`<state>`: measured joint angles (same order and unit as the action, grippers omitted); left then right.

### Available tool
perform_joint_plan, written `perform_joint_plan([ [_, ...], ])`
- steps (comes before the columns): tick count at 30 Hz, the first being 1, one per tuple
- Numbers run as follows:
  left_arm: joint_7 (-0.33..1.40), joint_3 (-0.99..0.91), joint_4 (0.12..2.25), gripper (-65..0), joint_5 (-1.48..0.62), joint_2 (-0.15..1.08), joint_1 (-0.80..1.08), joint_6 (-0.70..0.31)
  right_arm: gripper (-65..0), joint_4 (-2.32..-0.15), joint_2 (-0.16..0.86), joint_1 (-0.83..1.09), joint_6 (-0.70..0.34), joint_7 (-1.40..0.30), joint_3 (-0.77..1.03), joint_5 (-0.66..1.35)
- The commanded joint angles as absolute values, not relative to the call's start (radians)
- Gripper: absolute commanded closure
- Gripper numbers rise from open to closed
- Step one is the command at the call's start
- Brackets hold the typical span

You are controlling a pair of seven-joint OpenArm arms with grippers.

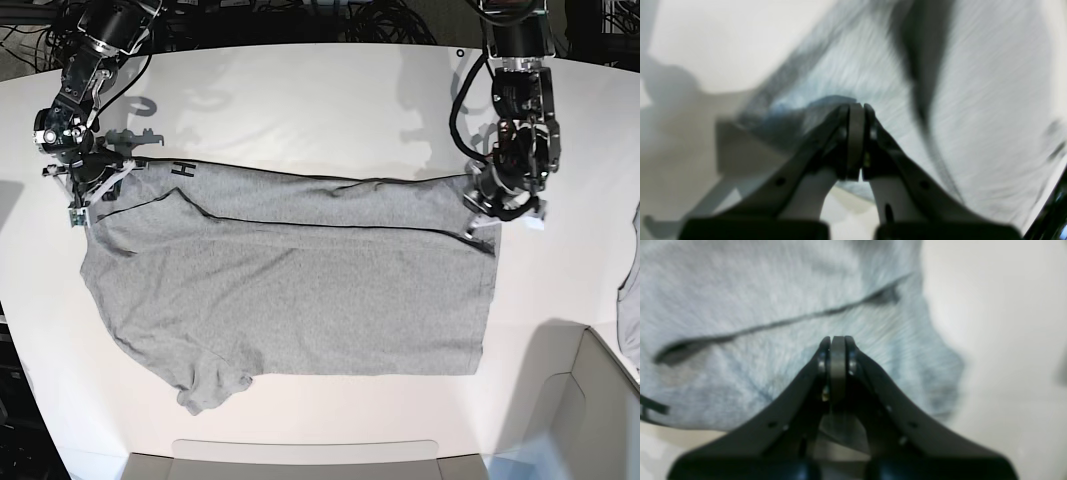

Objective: Fold the T-shirt properly
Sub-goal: 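Release the left gripper and regrasp the folded edge near it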

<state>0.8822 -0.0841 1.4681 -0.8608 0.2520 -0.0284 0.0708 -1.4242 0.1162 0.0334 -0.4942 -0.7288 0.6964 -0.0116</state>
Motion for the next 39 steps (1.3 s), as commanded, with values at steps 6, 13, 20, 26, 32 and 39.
perform_joint_plan([
  [6, 0.905, -0.09, 1.371, 0.0, -0.727, 0.274, -0.094, 0.068, 0.0, -1.307, 0.217, -0.012, -0.498, -0.739, 0.699, -0.015],
  [13, 0.906, -0.088, 1.406, 0.0, -0.733, 0.317, -0.004, 0.065, 0.0, -1.333, 0.234, 0.03, -0.499, -0.742, 0.699, -0.013],
  [20, 0.958, -0.079, 1.458, 0.0, -0.733, 0.378, 0.097, 0.056, 0.0, -1.363, 0.231, 0.093, -0.661, -0.745, 0.696, -0.015],
  [26, 0.967, -0.136, 1.455, 0.0, -0.728, 0.423, 0.194, -0.11, 0.0, -1.363, 0.225, 0.137, -0.691, -0.745, 0.693, -0.015],
  [32, 0.963, -0.237, 1.46, 0.0, -0.731, 0.426, 0.254, -0.113, 0.0, -1.363, 0.225, 0.147, -0.691, -0.745, 0.697, -0.015],
  [39, 0.964, -0.292, 1.678, 0.0, -0.731, 0.39, 0.249, -0.11, 0.0, -1.363, 0.225, 0.137, -0.691, -0.745, 0.697, -0.015],
])
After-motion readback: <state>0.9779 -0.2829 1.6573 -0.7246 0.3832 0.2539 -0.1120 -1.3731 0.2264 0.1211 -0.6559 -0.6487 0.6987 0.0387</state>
